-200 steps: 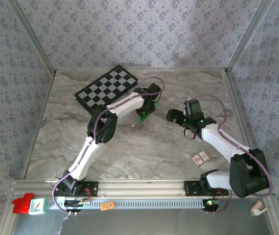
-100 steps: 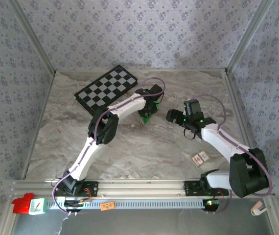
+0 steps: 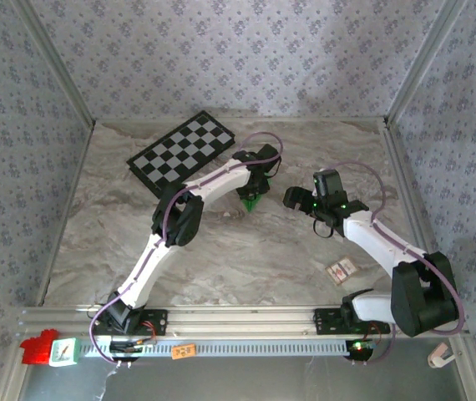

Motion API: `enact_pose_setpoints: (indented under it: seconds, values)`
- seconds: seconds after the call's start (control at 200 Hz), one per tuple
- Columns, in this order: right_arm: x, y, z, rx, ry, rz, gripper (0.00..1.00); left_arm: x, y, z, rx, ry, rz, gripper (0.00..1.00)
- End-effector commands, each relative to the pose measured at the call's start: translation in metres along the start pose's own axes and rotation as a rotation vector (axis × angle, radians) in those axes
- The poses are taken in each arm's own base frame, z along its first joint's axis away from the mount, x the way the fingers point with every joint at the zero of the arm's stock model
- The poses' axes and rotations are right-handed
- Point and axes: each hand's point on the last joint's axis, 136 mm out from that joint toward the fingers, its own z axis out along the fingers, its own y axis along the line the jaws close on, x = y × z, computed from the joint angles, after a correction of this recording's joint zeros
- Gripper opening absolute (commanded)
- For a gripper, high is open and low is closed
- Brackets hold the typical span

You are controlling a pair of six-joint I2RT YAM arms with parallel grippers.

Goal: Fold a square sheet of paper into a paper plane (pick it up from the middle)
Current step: Move a paper plane to the center of the table.

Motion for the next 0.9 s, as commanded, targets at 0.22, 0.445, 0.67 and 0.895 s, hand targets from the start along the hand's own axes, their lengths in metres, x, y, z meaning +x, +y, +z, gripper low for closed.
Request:
enact_pose_setpoints:
  seconds: [0.22, 0.445, 0.67, 0.895]
  values:
    - [-0.006, 0.001, -0.001, -0.003, -0.009, 0.022, 0.97, 0.016, -0.008, -0.005, 0.012, 0.087, 0.027, 0.46]
    - [-0.006, 0.001, -0.001, 0.0, -0.012, 0.024, 0.97, -0.006, -0.018, -0.042, 0.073, 0.021, 0.026, 0.47]
    - [-0.006, 0.001, -0.002, -0.001, -0.013, 0.025, 0.97, -0.011, -0.018, -0.053, 0.085, 0.009, 0.034, 0.48]
    - [-0.007, 0.001, -0.002, -0.001, -0.016, 0.025, 0.97, -0.018, -0.02, -0.065, 0.1, -0.016, 0.065, 0.48]
